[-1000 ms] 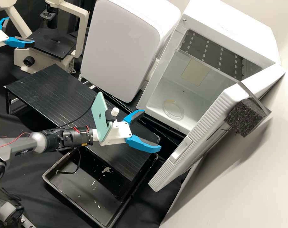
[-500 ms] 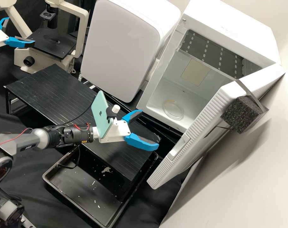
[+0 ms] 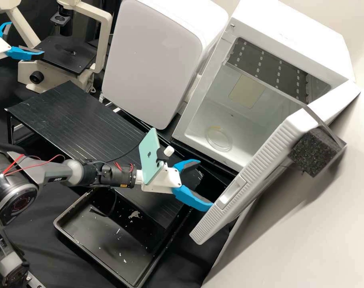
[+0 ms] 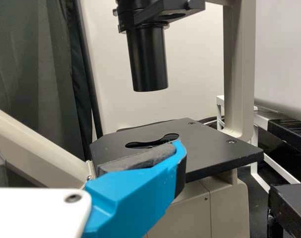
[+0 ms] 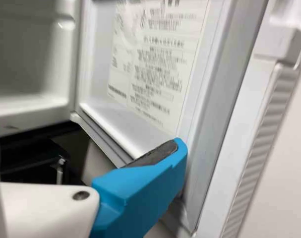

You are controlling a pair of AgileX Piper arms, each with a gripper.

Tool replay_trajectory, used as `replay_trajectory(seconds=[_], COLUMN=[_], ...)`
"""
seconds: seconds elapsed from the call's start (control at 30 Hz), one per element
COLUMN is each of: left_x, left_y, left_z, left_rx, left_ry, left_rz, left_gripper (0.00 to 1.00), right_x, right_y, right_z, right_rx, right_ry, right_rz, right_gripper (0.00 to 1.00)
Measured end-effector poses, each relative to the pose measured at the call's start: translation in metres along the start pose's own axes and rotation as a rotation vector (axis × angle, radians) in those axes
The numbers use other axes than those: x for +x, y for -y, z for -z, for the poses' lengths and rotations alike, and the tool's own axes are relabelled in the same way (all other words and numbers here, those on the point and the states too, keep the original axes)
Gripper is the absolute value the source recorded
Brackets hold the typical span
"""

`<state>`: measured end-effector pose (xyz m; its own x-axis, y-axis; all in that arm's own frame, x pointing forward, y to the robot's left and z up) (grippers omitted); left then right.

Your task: Open the incubator door

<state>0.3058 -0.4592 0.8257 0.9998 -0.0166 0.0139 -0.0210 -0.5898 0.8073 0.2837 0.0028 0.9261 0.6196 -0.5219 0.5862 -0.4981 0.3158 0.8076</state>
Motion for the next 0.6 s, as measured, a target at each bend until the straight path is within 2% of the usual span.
replay_trajectory(seconds=[0.27, 0.33, 0.47, 0.6], left_x=[0.000, 0.000, 0.000, 0.000], left_y=[0.000, 0.000, 0.000, 0.000], left_z=[0.000, 0.000, 0.000, 0.000], left_rx=[0.000, 0.000, 0.000, 0.000], left_ry=[0.000, 0.000, 0.000, 0.000], left_rz=[0.000, 0.000, 0.000, 0.000], left_gripper=[1.00, 1.00, 1.00, 1.00], right_x=[0.004, 0.002, -0.009, -0.025], right_y=[0.002, 0.004, 0.004, 0.005], right_z=[-0.003, -0.004, -0.005, 0.000], right_rx=[-0.007, 0.004, 0.057, 0.109], right_ry=[0.011, -0.007, -0.095, -0.221], right_rz=[0.023, 0.029, 0.056, 0.104], right_gripper=[1.00, 1.00, 1.00, 1.00])
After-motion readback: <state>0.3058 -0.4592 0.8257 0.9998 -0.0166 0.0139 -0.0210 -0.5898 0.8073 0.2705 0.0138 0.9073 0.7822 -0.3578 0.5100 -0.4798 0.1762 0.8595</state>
